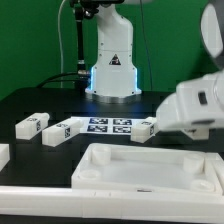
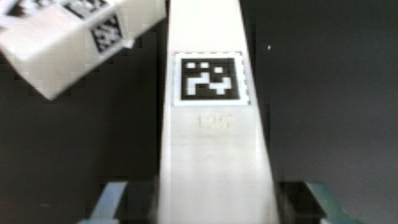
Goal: Assemble desk
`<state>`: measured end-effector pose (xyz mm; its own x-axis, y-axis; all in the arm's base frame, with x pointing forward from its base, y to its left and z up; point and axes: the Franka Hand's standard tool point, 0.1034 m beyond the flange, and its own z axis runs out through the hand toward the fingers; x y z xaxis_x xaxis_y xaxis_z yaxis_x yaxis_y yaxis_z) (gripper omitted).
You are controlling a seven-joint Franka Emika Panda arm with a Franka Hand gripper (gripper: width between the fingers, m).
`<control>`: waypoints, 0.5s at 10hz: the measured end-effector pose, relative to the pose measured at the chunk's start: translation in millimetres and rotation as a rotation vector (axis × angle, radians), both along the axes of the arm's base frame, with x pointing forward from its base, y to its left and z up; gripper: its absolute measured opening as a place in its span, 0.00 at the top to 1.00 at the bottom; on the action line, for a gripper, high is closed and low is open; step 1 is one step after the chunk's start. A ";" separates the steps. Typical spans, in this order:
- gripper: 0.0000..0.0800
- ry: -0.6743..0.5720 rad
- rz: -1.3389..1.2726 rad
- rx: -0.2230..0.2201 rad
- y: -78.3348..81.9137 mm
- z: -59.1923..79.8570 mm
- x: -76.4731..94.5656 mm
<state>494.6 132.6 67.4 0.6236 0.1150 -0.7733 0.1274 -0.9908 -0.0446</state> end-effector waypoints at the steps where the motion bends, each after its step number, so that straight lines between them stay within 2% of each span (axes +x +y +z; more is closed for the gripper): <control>1: 0.64 -0.002 -0.008 -0.004 -6.7 11.8 -1.0; 4: 0.64 -0.045 -0.012 0.003 -4.8 5.9 3.9; 5: 0.64 -0.147 -0.015 0.025 -3.3 5.7 17.9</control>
Offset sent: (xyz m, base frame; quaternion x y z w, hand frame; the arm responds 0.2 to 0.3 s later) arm 0.0000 0.0000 0.0000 0.0000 0.0000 0.0000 1.0000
